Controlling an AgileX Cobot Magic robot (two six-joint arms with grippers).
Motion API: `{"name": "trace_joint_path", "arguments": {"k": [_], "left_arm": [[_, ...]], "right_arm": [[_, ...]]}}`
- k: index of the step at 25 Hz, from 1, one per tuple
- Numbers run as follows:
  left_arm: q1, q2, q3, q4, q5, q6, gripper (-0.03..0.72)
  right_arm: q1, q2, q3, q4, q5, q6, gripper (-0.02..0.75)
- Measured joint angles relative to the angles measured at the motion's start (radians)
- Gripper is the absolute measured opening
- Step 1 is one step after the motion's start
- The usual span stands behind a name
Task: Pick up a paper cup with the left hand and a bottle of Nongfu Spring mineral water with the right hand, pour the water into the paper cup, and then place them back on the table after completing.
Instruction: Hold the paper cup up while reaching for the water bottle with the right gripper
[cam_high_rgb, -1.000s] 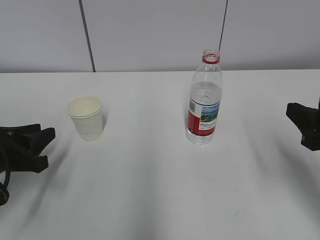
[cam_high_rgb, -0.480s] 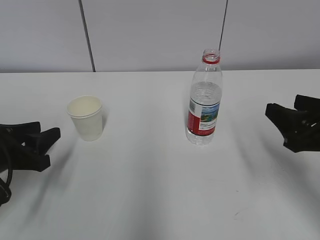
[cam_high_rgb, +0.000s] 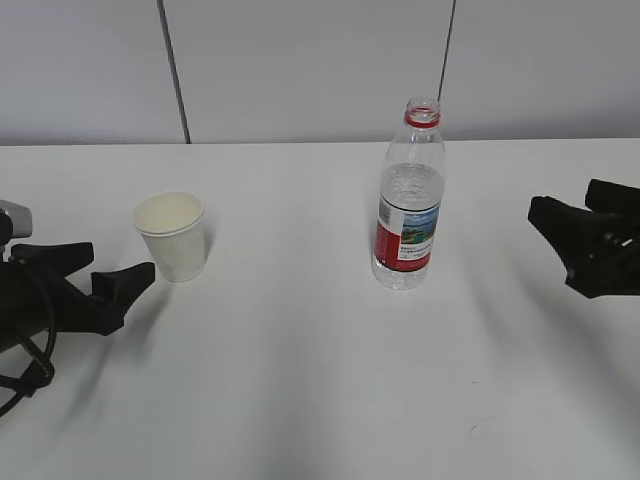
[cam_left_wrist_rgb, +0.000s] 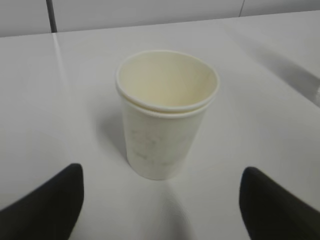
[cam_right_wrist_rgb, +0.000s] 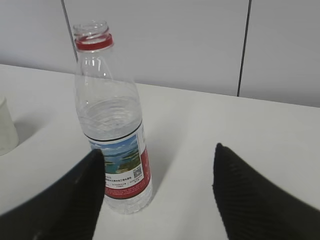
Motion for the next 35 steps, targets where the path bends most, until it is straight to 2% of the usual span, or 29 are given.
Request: {"name": "trace_joint_path", "arguments": {"k": [7,10,16,20,31,35], "left_arm": [[-0.002,0.071,-0.099,0.020,-0.001,0.000,0.581],[-0.029,0.115,-0.140,0.015,0.000,0.000,0.581],[-0.114,0.181,-0.226,-0.111,-0.001,0.000,0.581],[-0.140,0.238,-0.292,-0.144,-0.001,0.000,0.581],[-0.154,0.326,-0.368,-0.200,0.000,0.000,0.581],[-0.154,0.326,-0.370,-0.209,-0.001,0.000,0.531]], "right_arm": [[0.000,0.000,0.000,0.000,-0.004,0.000,0.500],[0.000,0.000,0.000,0.000,-0.006,0.000,0.500],[0.000,0.000,0.000,0.000,-0.006,0.000,0.500],[0.000,0.000,0.000,0.000,-0.007,0.000,0.500],[0.000,0.000,0.000,0.000,-0.008,0.000,0.500],[0.000,0.025,0.000,0.000,-0.020,0.000,0.500]]}}
